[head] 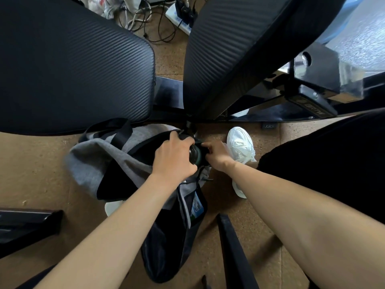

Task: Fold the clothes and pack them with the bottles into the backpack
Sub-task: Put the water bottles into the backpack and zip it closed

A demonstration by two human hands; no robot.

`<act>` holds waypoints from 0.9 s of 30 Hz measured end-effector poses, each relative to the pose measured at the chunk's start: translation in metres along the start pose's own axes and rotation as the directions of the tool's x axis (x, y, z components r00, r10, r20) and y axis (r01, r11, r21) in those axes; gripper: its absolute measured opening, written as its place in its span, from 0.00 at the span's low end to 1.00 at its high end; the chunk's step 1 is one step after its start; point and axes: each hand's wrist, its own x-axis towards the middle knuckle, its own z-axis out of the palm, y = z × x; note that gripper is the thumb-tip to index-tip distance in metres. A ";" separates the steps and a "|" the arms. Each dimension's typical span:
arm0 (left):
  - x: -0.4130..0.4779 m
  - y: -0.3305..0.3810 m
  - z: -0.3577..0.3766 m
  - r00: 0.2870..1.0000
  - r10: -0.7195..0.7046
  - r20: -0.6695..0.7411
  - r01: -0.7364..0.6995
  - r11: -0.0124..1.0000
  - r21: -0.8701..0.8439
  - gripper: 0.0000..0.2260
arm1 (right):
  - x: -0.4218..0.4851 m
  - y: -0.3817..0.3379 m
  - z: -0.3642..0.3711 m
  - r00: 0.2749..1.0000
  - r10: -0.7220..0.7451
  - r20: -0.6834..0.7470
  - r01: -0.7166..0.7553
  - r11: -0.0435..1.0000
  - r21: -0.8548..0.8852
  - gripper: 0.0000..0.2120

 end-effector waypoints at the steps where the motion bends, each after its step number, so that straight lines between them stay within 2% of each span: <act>1: 0.002 0.001 0.003 1.000 0.002 -0.020 -0.002 1.000 -0.001 0.26 | 0.001 -0.001 0.001 1.000 -0.006 0.016 0.006 1.000 -0.006 0.26; 6: -0.001 -0.015 0.020 0.990 0.025 -0.139 -0.043 0.991 -0.124 0.26 | 0.001 -0.007 -0.002 1.000 -0.020 0.007 0.020 1.000 -0.024 0.26; 10: -0.009 -0.018 0.024 0.974 -0.116 -0.197 0.064 0.965 -0.256 0.26 | 0.001 -0.005 -0.007 0.999 -0.040 -0.006 0.040 0.999 -0.032 0.28; 12: -0.012 -0.013 0.027 0.961 -0.225 -0.163 0.162 0.930 -0.330 0.27 | 0.000 -0.006 -0.011 0.999 -0.033 -0.005 0.033 0.999 -0.037 0.28; 14: -0.013 -0.008 0.028 0.960 -0.246 -0.138 0.185 0.919 -0.347 0.27 | -0.003 -0.007 -0.014 0.999 -0.033 -0.008 0.033 0.999 -0.043 0.28; 15: -0.012 -0.008 0.029 0.972 -0.192 -0.135 0.141 0.938 -0.317 0.26 | -0.006 -0.008 -0.014 0.999 -0.035 -0.008 0.035 0.999 -0.023 0.28; 18: -0.003 -0.016 0.032 0.994 0.083 -0.064 -0.093 0.983 -0.159 0.26 | -0.011 -0.006 -0.011 1.000 -0.027 0.000 0.027 0.998 0.064 0.30; 20: 0.010 -0.024 0.032 0.984 0.175 -0.015 -0.176 0.980 -0.088 0.27 | -0.013 -0.007 -0.011 0.999 -0.022 -0.028 0.025 0.995 0.099 0.30; 23: 0.018 -0.023 0.032 0.976 0.219 0.021 -0.220 0.975 0.029 0.29 | -0.011 -0.008 -0.010 0.998 -0.014 -0.062 0.020 0.995 0.101 0.27; 27: 0.018 -0.008 0.034 0.980 0.196 0.021 -0.196 0.965 0.176 0.35 | -0.008 -0.007 -0.013 0.998 0.040 -0.038 -0.036 0.994 0.100 0.25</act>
